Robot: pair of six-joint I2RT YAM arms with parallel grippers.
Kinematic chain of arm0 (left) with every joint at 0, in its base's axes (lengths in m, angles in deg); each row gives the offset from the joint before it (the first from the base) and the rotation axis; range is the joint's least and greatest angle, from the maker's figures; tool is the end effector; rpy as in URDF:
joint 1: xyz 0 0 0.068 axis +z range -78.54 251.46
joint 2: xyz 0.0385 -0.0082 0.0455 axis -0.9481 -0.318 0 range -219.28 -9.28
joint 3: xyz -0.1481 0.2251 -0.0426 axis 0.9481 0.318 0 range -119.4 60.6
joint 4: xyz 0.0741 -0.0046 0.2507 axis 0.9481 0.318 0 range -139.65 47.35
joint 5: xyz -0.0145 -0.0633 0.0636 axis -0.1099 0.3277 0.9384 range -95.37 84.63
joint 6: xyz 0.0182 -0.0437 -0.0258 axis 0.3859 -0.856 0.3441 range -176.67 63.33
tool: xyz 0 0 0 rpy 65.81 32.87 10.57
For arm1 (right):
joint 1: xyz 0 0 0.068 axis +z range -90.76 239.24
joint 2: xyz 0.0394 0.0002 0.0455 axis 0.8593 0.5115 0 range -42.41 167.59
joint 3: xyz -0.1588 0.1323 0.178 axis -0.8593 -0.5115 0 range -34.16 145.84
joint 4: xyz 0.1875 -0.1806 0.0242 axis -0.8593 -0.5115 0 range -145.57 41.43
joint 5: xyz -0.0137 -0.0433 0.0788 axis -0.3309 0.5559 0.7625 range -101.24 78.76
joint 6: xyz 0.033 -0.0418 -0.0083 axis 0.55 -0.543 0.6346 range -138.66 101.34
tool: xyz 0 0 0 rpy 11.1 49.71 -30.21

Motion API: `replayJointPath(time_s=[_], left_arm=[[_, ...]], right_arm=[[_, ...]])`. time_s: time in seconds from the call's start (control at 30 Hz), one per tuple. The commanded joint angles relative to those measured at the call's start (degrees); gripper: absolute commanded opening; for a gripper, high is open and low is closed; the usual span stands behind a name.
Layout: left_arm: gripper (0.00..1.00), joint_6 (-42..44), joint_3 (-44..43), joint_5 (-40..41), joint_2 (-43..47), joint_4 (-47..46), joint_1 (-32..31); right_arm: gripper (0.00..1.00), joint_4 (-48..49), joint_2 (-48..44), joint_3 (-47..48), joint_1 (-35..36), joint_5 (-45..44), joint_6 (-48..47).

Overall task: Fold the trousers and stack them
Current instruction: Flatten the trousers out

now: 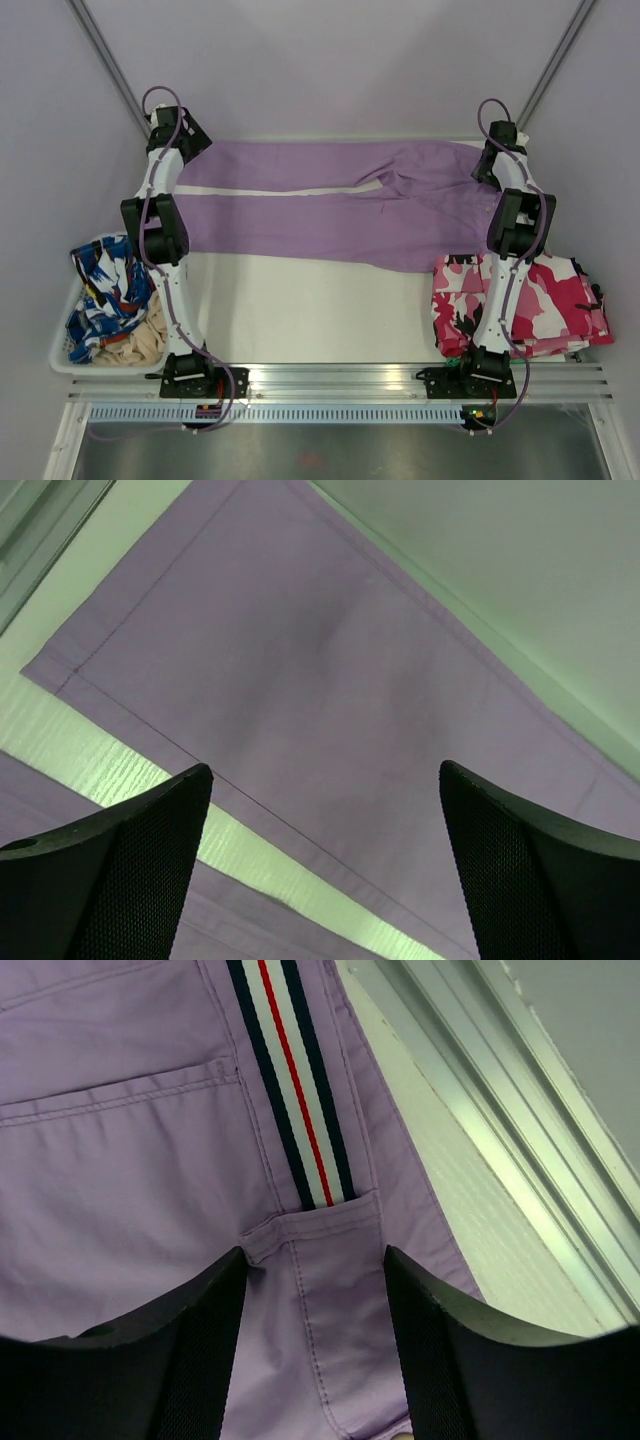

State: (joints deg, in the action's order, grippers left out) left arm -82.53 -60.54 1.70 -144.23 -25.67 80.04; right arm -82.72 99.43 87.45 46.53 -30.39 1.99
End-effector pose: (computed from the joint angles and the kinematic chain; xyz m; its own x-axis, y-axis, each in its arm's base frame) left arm 0.5383 0.0857 0.2332 -0.4388 -0.5041 -0.7439 -0.4843 0.8300 -0.2767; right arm 0.5251 -0.1303 0.1607 -0.6031 0.4774 -0.6390 0.6485 0.7599 -0.0443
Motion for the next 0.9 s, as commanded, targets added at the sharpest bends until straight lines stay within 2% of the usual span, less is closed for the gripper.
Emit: replayJointPath(time_s=[0.0,0.03,0.13,0.23,0.3,0.4,0.57,0.77,0.83,0.87], left_arm=[[1.0,-12.07,-1.82,3.91,-2.06,2.54,2.14],[0.99,-16.19,-1.12,3.48,-2.24,2.64,3.01],[0.97,-21.31,-0.76,1.64,-3.38,3.25,4.6],[0.93,-23.78,-1.2,-0.39,-4.43,3.52,5.31],[0.93,-24.14,-2.16,-0.31,-4.96,4.66,5.31],[0.92,-23.62,-3.57,0.14,-6.37,6.33,5.31],[0.86,-23.61,-4.36,-1.61,-9.0,6.69,5.92],[0.7,-25.63,-4.28,-2.76,-10.85,4.93,6.1],[0.56,-25.9,-4.19,-2.76,-11.21,4.58,6.45],[0.43,-26.07,-4.28,-2.68,-11.21,4.49,6.71]], right_arm=[[0.63,-4.34,2.21,2.94,-0.74,-5.61,-3.67],[0.63,-4.43,1.69,2.85,-0.91,-6.15,-4.73],[0.64,-4.08,0.02,3.11,-1.26,-4.49,-6.13],[0.67,-1.8,-2.26,3.38,-1.18,2.87,-4.48],[0.7,1.26,-3.32,3.55,-0.92,11.63,-3.25],[0.73,5.05,-5.08,3.9,1.01,18.78,-1.14],[0.75,7.52,-7.63,5.23,7.94,22.5,-1.31],[0.76,8.92,-9.21,4.35,15.78,21.36,1.5],[0.76,9.8,-9.13,3.56,17.36,21.53,3.61],[0.76,9.98,-8.95,3.29,17.72,21.53,4.31]])
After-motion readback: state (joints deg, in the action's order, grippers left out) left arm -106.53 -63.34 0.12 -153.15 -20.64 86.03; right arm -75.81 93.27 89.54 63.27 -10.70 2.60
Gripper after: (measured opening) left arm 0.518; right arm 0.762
